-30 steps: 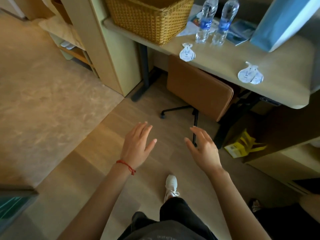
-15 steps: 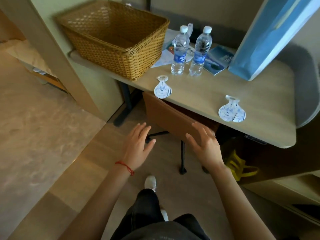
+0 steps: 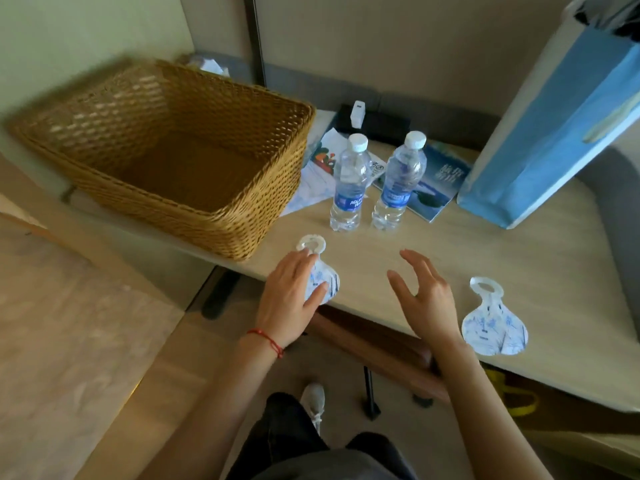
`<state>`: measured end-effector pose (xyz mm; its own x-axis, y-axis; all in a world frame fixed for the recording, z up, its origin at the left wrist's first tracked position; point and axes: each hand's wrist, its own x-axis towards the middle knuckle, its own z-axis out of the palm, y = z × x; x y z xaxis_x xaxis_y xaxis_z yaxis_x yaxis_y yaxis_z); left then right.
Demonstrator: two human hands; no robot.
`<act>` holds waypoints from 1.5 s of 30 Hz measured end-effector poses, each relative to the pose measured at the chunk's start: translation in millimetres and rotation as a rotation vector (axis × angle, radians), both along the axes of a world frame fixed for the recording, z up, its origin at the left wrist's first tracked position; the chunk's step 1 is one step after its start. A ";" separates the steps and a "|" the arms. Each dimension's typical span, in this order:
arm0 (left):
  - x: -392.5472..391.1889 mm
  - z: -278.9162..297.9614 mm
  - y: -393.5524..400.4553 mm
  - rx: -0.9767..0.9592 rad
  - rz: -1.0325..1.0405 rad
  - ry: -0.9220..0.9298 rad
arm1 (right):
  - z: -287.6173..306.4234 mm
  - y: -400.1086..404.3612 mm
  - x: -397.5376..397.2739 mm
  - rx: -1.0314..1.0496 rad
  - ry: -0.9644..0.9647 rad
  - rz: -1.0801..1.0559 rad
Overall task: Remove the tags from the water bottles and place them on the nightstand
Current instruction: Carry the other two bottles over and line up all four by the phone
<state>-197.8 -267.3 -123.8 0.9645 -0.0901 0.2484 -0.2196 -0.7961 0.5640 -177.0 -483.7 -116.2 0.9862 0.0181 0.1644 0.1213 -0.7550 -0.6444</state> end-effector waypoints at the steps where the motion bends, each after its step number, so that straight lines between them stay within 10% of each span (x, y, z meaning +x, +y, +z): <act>1: 14.0 0.7 1.4 -0.017 -0.017 -0.007 | 0.7 0.6 11.9 0.016 0.002 -0.029; 45: 210.9 -40.6 -45.9 -0.623 0.240 0.086 | -43.9 -8.0 191.5 0.418 0.123 -0.207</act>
